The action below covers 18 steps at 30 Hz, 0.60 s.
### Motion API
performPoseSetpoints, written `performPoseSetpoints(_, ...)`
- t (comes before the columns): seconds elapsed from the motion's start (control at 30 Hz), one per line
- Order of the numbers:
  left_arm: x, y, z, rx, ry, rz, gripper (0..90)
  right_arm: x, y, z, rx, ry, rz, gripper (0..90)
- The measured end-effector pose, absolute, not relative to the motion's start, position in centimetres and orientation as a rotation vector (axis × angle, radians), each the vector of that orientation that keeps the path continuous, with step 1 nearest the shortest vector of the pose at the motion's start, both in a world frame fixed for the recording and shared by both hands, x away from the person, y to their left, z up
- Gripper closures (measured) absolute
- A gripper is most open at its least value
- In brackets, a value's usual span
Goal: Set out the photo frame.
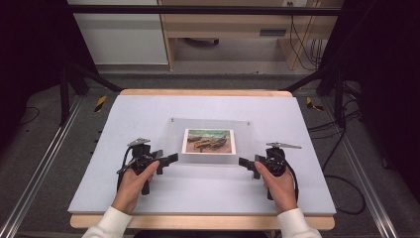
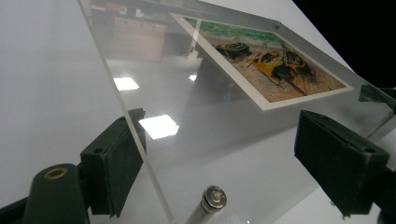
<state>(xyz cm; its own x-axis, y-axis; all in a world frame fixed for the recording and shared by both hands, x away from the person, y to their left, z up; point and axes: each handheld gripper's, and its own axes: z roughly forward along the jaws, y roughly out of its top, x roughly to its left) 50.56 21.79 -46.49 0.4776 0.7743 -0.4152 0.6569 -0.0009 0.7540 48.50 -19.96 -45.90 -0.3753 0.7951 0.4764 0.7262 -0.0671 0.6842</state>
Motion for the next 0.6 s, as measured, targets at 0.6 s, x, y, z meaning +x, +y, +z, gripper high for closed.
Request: performPoseSetpoints(0.6,50.58,21.83,-46.33,1.743,1.205,0.138,16.0,48.66,-19.87,-45.93,1.739,2.102,1.452,18.4)
